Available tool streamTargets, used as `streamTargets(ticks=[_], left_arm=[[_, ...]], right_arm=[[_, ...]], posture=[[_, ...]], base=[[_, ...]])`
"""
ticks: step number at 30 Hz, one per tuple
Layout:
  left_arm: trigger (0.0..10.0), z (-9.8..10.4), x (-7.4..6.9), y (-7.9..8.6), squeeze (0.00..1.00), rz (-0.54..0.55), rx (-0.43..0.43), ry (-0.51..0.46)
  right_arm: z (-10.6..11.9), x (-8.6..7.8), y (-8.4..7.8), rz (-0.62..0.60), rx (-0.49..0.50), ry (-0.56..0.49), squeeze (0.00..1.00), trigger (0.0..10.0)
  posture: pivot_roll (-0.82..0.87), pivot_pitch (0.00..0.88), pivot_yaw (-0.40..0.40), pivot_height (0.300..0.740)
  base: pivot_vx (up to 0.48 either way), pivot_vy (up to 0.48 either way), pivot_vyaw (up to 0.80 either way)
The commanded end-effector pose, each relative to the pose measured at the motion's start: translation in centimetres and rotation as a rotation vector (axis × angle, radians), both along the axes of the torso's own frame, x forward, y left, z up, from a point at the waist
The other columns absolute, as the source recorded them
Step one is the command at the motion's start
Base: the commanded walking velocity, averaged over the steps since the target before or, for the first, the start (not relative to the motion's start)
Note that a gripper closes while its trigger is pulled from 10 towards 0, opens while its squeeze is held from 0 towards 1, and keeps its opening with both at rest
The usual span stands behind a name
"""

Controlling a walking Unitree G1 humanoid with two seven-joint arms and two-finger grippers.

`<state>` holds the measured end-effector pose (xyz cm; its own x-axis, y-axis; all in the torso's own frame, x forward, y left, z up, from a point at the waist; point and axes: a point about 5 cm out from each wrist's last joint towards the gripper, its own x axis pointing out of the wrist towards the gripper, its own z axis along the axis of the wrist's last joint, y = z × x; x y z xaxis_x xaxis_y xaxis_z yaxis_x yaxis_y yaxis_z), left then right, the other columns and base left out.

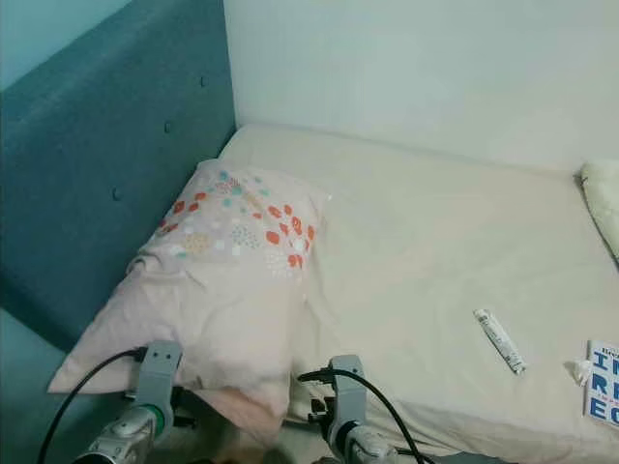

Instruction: Clean up the room

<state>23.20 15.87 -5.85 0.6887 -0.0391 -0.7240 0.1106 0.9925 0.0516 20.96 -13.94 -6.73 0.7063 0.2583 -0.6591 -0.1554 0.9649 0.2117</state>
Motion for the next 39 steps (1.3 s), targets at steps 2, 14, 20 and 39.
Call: streamTargets(ticks=[2,14,20,39], left_arm=[[10.0,-0.29,-0.38,-0.03,0.0,-0.001,0.004,0.024],[10.0,-0.24,-0.35,0.21,0.0,0.006,0.001,0.019],[10.0,-0.19,-0.26,0.18,0.0,0.006,0.002,0.016],[10.0,-0.21,-0.27,0.08,0.0,0.0,0.005,0.018]], right_arm=[[-0.23,-0.34,-0.26,-0.004,-0.008,0.017,0.0,10.0],[-0.2,-0.32,-0.56,-0.003,0.0,0.017,0.0,10.0],[-0.14,-0.12,-0.21,0.002,-0.009,0.019,0.0,10.0],[-0.17,-0.21,-0.45,-0.003,0.016,0.027,0.0,10.0]], posture=[[0.07,0.024,0.047,0.74],[0.07,0.021,0.043,0.74],[0.07,0.019,0.042,0.74],[0.07,0.0,0.038,0.74]], base=[[0.0,0.0,0.0],[0.0,0.0,0.0],[0.0,0.0,0.0],[0.0,0.0,0.0]])
